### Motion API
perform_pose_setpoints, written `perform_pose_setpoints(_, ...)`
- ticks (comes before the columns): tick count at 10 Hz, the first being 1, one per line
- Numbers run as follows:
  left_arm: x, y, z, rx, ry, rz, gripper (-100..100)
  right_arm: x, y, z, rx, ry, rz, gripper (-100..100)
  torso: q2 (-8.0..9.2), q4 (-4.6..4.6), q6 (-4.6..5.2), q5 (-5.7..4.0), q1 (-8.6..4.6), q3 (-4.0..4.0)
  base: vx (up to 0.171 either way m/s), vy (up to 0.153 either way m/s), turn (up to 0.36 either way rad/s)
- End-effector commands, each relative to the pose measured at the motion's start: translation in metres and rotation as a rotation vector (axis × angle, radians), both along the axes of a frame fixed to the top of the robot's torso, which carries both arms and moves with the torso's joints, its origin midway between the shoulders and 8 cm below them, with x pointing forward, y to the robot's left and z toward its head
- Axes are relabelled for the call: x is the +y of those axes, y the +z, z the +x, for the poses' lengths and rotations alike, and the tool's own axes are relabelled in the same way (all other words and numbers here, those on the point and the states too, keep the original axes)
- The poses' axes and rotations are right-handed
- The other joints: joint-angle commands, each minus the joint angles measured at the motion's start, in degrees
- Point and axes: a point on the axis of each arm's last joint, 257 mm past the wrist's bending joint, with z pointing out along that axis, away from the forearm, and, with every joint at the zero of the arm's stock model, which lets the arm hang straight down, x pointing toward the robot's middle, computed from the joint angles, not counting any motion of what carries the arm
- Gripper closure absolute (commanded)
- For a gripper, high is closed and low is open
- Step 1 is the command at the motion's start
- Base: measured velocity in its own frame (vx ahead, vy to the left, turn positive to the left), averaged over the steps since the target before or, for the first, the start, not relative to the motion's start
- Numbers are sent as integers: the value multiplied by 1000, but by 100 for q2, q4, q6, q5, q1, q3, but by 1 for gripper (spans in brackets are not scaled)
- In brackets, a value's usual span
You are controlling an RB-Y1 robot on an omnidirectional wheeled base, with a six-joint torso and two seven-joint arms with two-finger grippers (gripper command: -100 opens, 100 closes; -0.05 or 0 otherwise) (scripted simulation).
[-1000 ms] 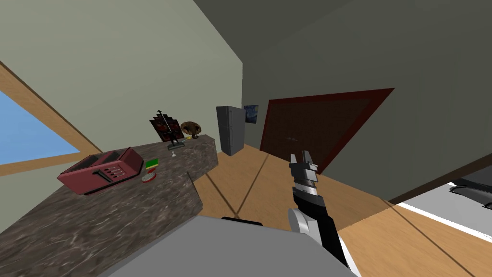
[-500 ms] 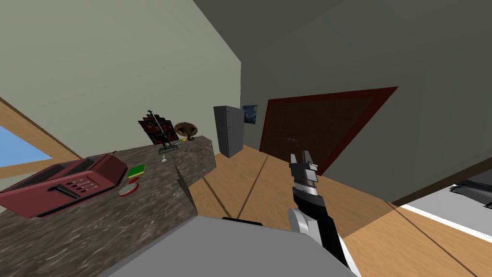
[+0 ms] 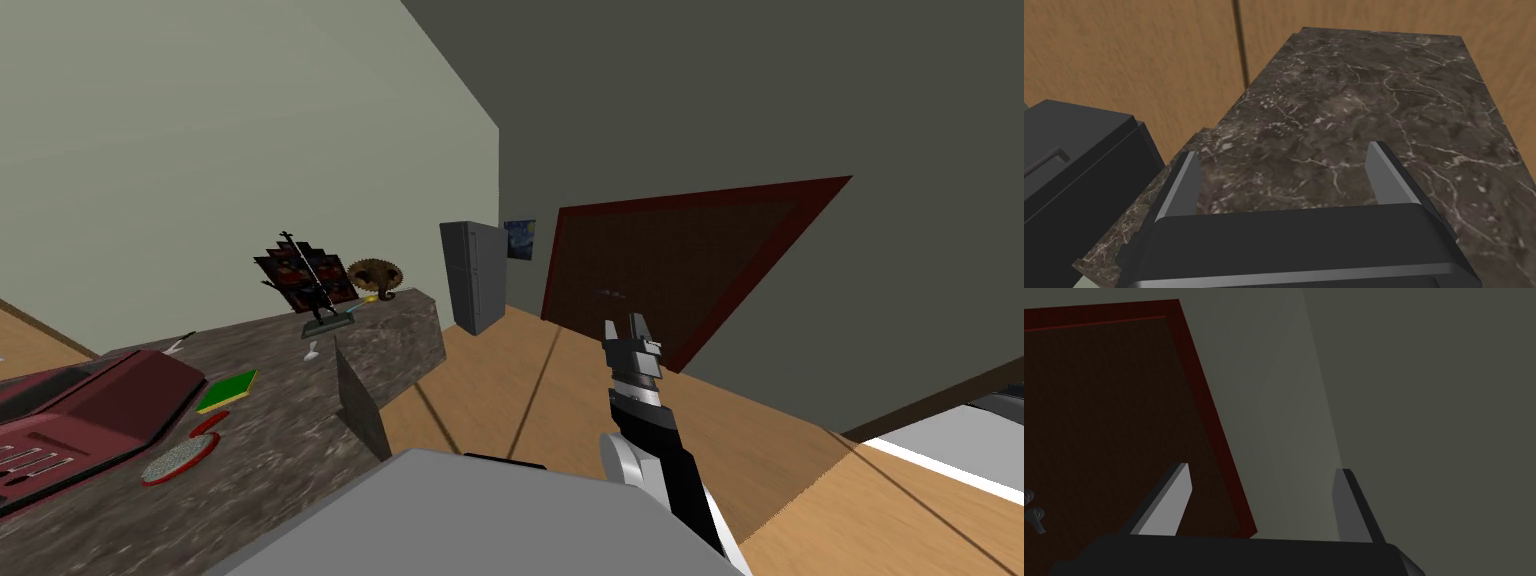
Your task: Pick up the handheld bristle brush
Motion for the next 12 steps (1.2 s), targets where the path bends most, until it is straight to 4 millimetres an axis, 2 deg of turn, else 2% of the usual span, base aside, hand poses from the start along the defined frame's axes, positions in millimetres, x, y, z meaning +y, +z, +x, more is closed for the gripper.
perform_pose_setpoints(1,6,5,0,16,-7,15,-100,0,0,0,0,0,0,0,0,0,0,0,0,0,184,103,-20)
perform_pose_setpoints(3,36,13,4,51,-25,66,-100,0,0,0,0,0,0,0,45,10,-3,0,1,26,189,175,-26)
perform_pose_setpoints(5,58,17,10,70,-32,112,-100,0,0,0,0,0,0,0,27,6,0,10,37,15,237,224,-52)
perform_pose_setpoints(6,58,17,10,70,-32,112,-100,0,0,0,0,0,0,0,24,5,-1,10,32,13,149,198,-16)
perform_pose_setpoints(8,73,18,17,74,-30,147,-100,0,0,0,0,0,0,0,62,14,-3,11,41,35,130,268,-44)
perform_pose_setpoints(10,75,17,19,74,-28,154,-100,0,0,0,0,0,0,0,74,17,-5,14,43,42,93,225,-32)
perform_pose_setpoints(11,74,17,18,73,-29,150,-100,0,0,0,0,0,0,0,83,19,-5,11,30,48,34,92,-19)
perform_pose_setpoints(12,74,17,18,74,-29,151,0,0,0,0,0,0,0,0,100,23,-7,3,-11,57,7,19,-4)
